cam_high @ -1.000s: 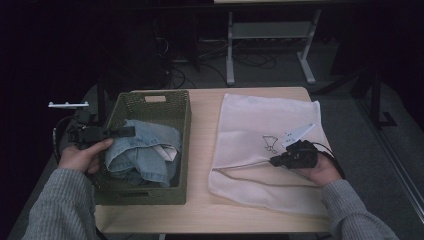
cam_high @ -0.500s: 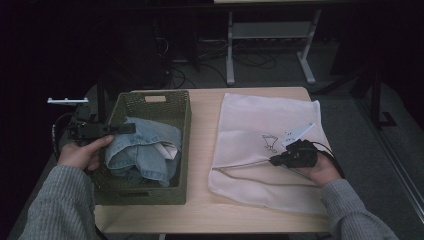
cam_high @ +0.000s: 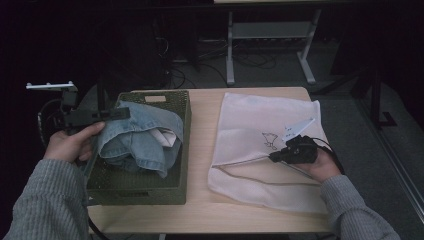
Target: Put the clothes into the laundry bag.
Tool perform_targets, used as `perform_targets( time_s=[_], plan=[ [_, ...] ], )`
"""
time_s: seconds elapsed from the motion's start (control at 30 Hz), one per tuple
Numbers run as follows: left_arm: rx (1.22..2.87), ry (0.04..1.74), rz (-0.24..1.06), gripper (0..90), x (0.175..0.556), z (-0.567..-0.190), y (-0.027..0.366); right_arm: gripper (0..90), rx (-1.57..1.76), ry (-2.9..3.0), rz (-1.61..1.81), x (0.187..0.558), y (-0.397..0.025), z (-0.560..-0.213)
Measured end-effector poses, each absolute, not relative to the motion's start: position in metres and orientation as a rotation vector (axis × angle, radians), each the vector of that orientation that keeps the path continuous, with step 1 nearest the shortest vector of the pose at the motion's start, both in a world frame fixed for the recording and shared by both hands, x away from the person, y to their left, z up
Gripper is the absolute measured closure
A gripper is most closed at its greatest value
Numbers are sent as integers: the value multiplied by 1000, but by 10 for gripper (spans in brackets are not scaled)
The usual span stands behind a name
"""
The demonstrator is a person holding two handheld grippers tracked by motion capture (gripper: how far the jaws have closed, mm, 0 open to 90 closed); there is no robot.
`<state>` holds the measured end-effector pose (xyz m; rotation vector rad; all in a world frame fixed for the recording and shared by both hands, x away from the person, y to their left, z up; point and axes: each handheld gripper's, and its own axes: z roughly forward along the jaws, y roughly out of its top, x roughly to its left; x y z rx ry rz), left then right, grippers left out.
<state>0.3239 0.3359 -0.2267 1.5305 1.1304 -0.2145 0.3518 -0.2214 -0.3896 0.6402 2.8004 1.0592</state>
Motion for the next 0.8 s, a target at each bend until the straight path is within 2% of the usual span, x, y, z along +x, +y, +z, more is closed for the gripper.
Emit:
perform_targets(
  time_s=[0.8],
  plan=[
    [1537,952,-247,805,311,-182,302,873,632,2785,1127,363,-221,-368]
  ],
)
